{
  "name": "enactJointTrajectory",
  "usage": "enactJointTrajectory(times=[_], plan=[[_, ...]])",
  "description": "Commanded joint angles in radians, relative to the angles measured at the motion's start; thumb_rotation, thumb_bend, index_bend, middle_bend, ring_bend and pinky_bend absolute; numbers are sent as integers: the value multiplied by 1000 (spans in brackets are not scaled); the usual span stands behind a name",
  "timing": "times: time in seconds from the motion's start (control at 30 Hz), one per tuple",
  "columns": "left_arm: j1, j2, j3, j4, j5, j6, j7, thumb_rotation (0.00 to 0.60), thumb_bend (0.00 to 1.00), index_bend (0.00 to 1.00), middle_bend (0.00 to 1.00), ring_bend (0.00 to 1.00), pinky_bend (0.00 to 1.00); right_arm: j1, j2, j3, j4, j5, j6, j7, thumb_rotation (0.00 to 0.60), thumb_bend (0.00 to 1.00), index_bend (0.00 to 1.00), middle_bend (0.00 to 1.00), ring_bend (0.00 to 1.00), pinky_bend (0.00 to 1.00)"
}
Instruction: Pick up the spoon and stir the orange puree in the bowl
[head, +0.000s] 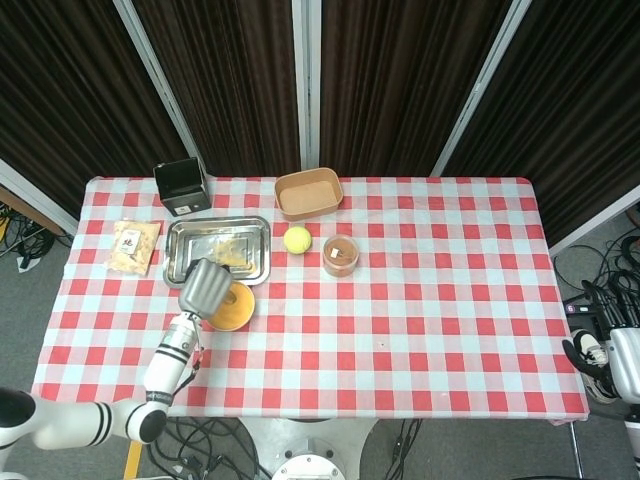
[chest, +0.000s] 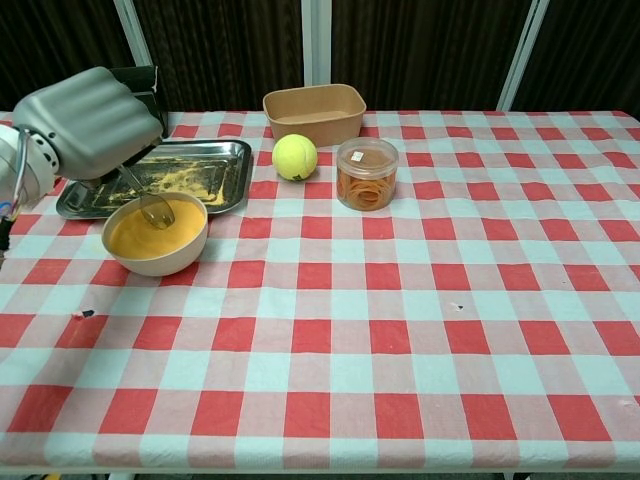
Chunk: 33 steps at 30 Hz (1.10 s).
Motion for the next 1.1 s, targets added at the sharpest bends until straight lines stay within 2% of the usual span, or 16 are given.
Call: enactJointTrajectory(times=[0.03,0.23,0.37,0.63,0.77,0.9,1.1], plan=[[7,-19,4,2,3,11,24,600,429,667,972,929,985,0,0,-1,1,-1,-1,1,600,234,0,133,0,84],[18,-44,12,-3,7,4,39,600,430,667,972,930,986,-1,-1,-2,3,-1,-1,3,600,235,0,134,0,84],[25,-38,3,-18,6,-18,-2,600,431,674,972,930,986,-1,-2,-3,3,-1,-1,3,600,234,0,134,0,84],[32,47,-37,-88,-39,-132,-176,600,441,680,972,930,985,-2,0,-2,0,-2,2,-1,600,235,0,134,0,84],[35,81,-48,-89,-39,-156,-236,600,445,680,966,928,980,-3,-1,-2,-2,-4,4,-3,600,235,0,134,0,84],[37,127,-76,-111,-83,-208,-325,600,446,680,963,928,979,-4,0,-2,-4,-4,6,-6,600,235,0,134,0,84],[30,183,-105,-132,-133,-238,-385,600,446,680,962,928,979,-5,2,-1,-10,-5,8,-12,600,235,0,134,0,84]])
